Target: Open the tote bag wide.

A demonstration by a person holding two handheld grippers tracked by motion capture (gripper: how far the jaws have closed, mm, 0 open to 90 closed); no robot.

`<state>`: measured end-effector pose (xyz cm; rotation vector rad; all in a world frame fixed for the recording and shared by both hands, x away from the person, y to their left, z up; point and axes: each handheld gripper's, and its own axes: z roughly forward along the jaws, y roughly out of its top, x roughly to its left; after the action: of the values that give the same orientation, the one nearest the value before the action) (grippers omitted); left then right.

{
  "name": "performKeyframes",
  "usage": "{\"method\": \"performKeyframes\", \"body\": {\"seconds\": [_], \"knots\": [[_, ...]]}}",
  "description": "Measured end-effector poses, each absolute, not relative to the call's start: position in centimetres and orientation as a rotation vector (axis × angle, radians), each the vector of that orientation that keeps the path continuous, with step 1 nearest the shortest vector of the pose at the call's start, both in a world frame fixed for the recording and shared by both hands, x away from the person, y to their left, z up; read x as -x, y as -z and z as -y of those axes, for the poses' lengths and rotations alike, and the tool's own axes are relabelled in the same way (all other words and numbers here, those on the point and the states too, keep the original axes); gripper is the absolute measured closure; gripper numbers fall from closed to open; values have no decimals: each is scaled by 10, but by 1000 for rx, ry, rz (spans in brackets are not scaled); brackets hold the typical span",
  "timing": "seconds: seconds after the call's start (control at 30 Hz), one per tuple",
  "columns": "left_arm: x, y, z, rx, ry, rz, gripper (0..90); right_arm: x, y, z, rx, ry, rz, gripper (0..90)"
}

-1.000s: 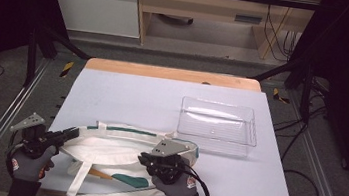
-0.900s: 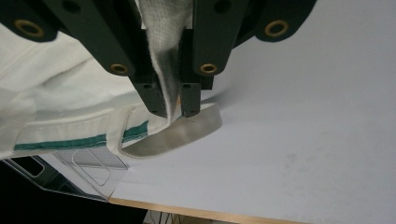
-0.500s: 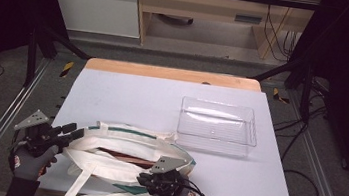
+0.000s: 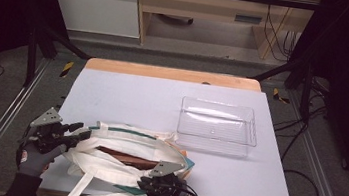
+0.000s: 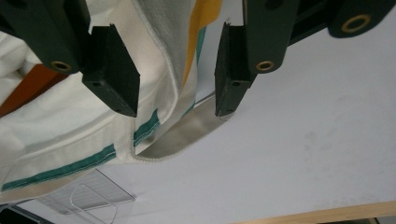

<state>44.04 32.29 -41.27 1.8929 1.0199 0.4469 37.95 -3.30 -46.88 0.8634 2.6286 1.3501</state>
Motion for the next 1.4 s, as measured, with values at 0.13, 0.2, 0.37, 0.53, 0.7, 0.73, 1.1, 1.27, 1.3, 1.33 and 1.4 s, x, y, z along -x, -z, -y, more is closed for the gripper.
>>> {"method": "performKeyframes", "body": {"seconds": [0.13,0.2,0.37,0.53,0.7,0.73,1.1,1.27,1.3,1.33,1.4], "knots": [[-440,417,-323,-1902,-417,-1022,583,-378,467,34,-871,-1365,-2619,739],[-440,420,-323,-1897,-419,-1036,642,-376,460,34,-838,-1385,-2614,665],[-440,423,-323,-1887,-428,-1058,730,-371,437,36,-807,-1443,-2546,583],[-439,420,-322,-1888,-423,-1050,783,-379,422,20,-807,-1464,-2472,511],[-451,416,-321,-1912,-399,-1019,536,-391,439,2,-832,-1383,-2515,532],[-454,415,-320,-1910,-391,-1008,497,-392,441,1,-837,-1384,-2524,556],[-459,425,-309,-2012,-355,-1007,820,-392,462,-12,-784,-1342,-2616,842],[-456,424,-305,-1991,-393,-1040,855,-392,463,-11,-769,-1334,-2628,878],[-456,424,-304,-1975,-392,-1052,856,-390,466,-12,-763,-1333,-2635,883],[-456,424,-305,-1962,-399,-1062,856,-390,466,-12,-763,-1333,-2635,883],[-456,425,-303,-1931,-414,-1100,856,-387,471,-14,-752,-1318,-2656,886]]}}
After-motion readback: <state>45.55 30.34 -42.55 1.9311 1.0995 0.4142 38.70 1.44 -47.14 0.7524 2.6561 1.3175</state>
